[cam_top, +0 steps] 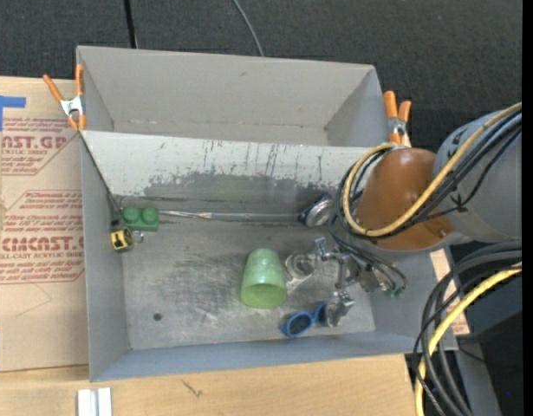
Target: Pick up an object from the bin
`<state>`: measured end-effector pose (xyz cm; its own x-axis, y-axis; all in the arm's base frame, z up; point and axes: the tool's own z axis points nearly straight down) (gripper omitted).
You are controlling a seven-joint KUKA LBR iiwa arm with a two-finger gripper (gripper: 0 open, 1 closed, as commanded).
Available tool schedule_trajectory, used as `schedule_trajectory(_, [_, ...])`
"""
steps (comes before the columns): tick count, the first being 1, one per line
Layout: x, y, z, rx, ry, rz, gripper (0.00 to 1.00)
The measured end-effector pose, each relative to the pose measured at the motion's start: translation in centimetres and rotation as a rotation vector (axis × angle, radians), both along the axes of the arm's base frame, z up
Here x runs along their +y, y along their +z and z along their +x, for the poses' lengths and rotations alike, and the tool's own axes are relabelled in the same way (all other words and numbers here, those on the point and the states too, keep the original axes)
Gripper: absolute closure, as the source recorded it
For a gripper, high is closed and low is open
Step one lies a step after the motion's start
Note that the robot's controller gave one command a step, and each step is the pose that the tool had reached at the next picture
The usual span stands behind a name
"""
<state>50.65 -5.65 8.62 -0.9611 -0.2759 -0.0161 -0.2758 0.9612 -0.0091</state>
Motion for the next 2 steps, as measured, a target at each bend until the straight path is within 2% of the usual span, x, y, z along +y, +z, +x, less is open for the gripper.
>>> schedule_trajectory(1, [-3.7,1.5,0.3,0.014,-0.005,0.003,0.00])
schedule_trajectory(2, [2.7,1.6,-2.1,0.021,0.004,0.008,0.00])
